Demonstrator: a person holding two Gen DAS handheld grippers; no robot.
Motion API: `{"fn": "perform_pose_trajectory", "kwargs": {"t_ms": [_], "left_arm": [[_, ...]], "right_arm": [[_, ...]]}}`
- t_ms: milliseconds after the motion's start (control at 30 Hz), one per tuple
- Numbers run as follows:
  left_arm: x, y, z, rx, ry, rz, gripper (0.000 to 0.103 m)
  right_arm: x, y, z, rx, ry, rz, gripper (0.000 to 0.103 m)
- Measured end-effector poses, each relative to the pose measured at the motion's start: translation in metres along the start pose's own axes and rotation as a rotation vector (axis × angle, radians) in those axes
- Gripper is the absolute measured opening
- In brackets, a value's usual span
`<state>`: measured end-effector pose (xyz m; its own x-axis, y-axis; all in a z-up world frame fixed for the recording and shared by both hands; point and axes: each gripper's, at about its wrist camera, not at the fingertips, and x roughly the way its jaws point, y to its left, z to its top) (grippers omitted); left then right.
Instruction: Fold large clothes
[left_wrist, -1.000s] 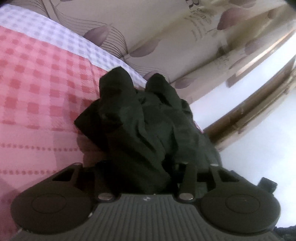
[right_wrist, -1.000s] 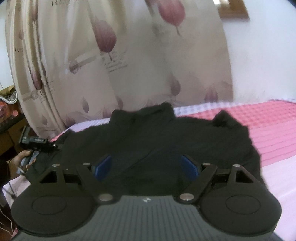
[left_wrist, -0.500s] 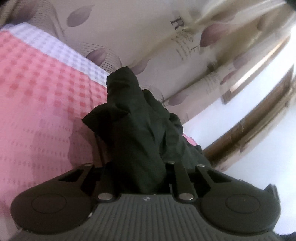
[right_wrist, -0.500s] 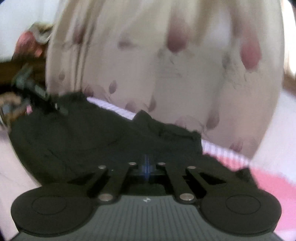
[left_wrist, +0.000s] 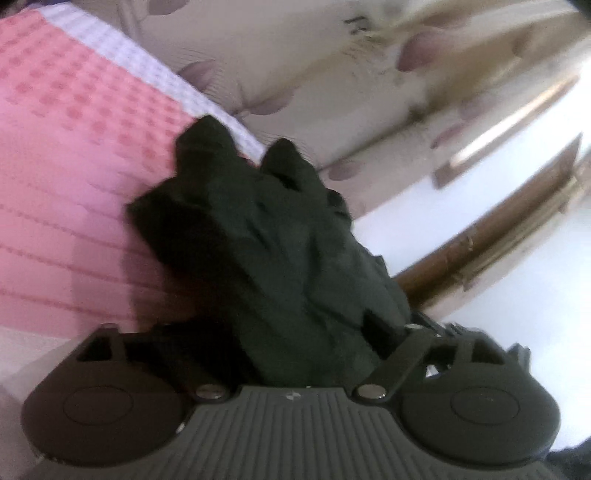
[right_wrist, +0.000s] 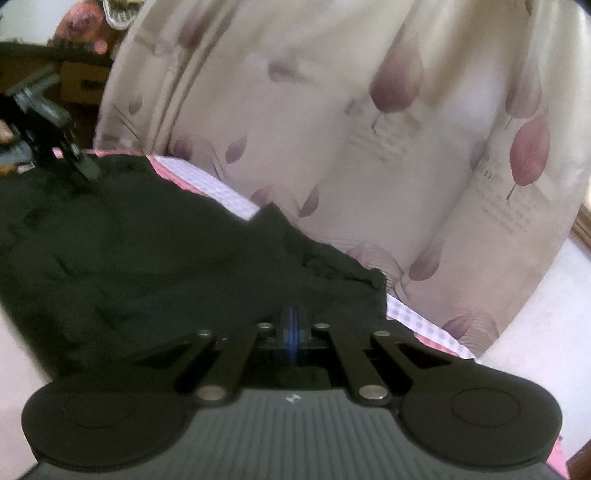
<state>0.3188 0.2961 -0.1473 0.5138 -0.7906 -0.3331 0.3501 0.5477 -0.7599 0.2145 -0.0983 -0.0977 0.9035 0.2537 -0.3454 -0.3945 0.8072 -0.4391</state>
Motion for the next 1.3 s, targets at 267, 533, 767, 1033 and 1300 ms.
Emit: {"fn": "perform_pose_trajectory", "kwargs": {"t_ms": [267,533,767,1033,1300], "left_arm": [[-0.005,-0.043,-0.011,-0.157,-0.056,0.002,0.026],[0.0,-0.178,0.02,-0.248,-0.103,0.072,0.026],[0.061,-0.295,0.027,-0.175,-0.082,0.131,0.026],[0.183,-0.325,-0.008,-0.168,0.054,0.101,0.026],[0.239,-0.297,-0.05,-0.234,0.015,-0.328,0.047]], "right_arm": [[0.031,0.025,-0.023,0.086,0.143,-0.018,0.001],[0.036,0.028,-0.015,0.284,0.173,-0.024,0.002],[0.029,0.035,-0.007,0.689,0.156,0.18,0.002],[0.009,-0.002,-0.05,1.063,0.13,0.596,0.003],[-0.081,-0.087,-0.141,1.144,-0.005,0.627,0.008]]}}
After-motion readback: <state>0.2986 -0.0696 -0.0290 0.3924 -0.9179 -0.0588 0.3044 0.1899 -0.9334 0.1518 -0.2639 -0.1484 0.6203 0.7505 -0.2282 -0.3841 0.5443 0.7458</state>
